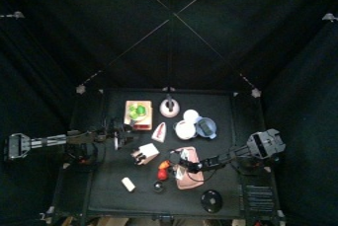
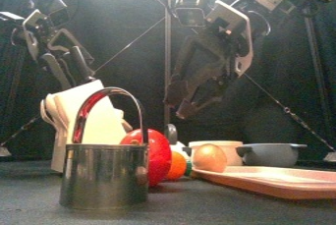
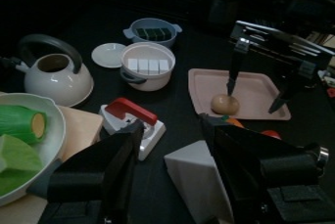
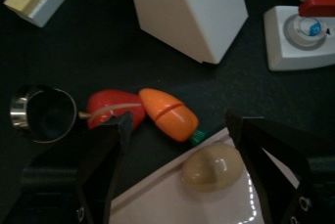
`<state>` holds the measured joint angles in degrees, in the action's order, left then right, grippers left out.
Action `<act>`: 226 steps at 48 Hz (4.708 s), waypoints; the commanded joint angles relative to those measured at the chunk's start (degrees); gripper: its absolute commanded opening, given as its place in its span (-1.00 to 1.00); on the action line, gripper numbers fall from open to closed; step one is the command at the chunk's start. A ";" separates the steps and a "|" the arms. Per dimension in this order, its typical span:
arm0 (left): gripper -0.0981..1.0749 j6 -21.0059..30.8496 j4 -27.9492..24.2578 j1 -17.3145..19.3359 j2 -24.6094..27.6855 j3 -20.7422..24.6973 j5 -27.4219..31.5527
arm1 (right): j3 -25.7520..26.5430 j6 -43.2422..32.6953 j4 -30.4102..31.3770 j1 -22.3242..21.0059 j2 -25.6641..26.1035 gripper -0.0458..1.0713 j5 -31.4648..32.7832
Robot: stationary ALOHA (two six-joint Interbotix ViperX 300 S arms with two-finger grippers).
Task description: Move plate to the right
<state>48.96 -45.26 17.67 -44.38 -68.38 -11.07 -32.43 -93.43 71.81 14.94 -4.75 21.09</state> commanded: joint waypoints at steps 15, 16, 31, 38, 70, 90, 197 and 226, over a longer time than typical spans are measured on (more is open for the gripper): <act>0.65 0.00 -0.09 -0.09 -2.55 -0.70 -0.44 | 6.33 1.14 -8.26 -0.18 1.14 0.95 -1.23; 0.65 0.09 -0.09 -0.18 -2.81 -0.79 -0.44 | 6.50 1.14 -8.44 -0.18 1.14 0.95 -1.49; 0.65 0.09 -0.09 -0.09 -4.66 -1.85 -0.44 | 11.16 1.23 -20.04 -0.53 0.88 0.95 1.58; 0.64 0.09 -0.09 -0.18 -4.66 -2.11 -0.44 | 12.66 1.23 -25.66 -1.32 0.88 0.95 10.46; 0.64 0.09 -0.09 0.18 -4.66 -2.64 0.00 | 8.00 1.05 -38.32 -1.14 3.52 0.94 33.31; 0.65 0.09 0.70 0.26 -4.66 -2.81 0.09 | -4.83 0.44 -46.32 -1.76 6.59 0.94 27.86; 0.65 0.09 1.14 0.62 -4.66 -3.52 0.09 | -16.17 -0.53 -54.14 -3.43 7.29 0.05 17.31; 0.64 0.09 1.41 0.62 -4.66 -3.60 0.09 | -23.73 -15.91 -54.05 -2.02 14.33 0.05 18.02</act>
<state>49.04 -44.03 18.19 -49.13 -72.60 -10.81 -55.28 -107.23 17.75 12.22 8.61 38.41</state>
